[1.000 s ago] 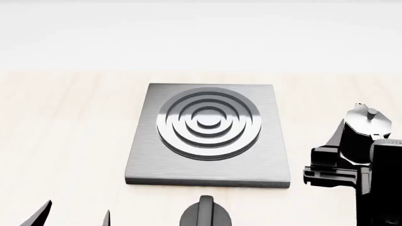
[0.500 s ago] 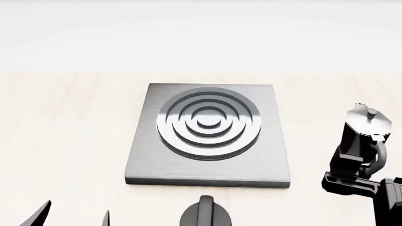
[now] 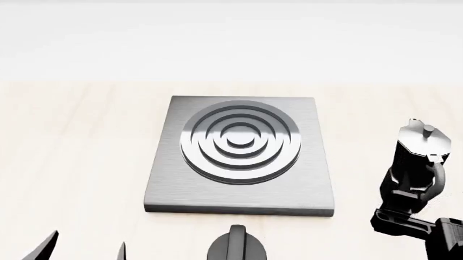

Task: Put the moka pot on the stove.

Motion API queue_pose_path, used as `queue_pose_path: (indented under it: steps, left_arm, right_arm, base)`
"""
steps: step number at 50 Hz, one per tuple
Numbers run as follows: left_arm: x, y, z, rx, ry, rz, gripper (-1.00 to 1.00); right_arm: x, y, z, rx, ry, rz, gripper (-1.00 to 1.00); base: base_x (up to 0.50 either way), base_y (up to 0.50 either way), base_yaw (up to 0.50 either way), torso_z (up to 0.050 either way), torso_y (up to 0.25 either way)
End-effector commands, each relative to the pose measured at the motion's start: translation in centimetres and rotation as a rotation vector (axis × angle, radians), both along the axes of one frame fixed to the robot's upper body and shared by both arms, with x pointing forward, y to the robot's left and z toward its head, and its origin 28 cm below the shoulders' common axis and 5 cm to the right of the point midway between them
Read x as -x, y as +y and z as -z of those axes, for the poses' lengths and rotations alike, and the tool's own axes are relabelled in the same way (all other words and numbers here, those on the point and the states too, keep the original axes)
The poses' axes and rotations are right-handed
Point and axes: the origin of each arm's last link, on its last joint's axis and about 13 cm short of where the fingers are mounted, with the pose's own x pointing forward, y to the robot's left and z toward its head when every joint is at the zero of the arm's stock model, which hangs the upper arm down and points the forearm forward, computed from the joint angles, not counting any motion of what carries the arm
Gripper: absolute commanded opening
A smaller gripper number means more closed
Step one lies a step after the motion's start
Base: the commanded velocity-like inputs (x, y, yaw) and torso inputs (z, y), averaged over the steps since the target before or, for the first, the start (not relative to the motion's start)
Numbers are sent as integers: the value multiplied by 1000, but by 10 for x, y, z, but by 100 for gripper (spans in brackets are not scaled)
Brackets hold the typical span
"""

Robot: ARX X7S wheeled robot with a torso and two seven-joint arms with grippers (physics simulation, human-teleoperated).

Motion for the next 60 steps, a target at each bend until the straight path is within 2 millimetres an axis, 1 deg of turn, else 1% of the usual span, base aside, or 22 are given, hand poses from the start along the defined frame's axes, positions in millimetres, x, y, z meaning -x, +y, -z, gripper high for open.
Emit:
queue_pose_path:
  steps: [1, 5, 12, 30, 46, 60]
  left_arm:
    - [0, 0, 0, 1, 0, -2, 100]
    - [0, 0, -1, 1, -1, -1, 100]
    - [0, 0, 0, 0, 1, 0, 100]
    - [0, 1, -1, -1, 0, -5, 100]
    - [1, 1, -1, 1, -1, -3, 100]
    - [1, 1, -1, 0, -4, -5, 100]
  right_arm:
    - [-5, -6, 9, -21, 30, 7, 100]
    - [-6, -9, 9, -19, 29, 17, 100]
    - [-15, -13, 9, -17, 32, 16, 100]
    - [-38, -19, 20, -35, 76, 1, 100]
    - [-41, -32, 22, -35, 78, 40, 100]
    - [-51, -36, 18, -23, 95, 22, 100]
  base:
    - [0, 0, 0, 0, 0]
    - [0, 0, 0, 0, 0]
    - [0, 0, 0, 0, 0]
    - [0, 0, 0, 0, 0]
    - [0, 0, 0, 0, 0]
    - [0, 0, 0, 0, 0]
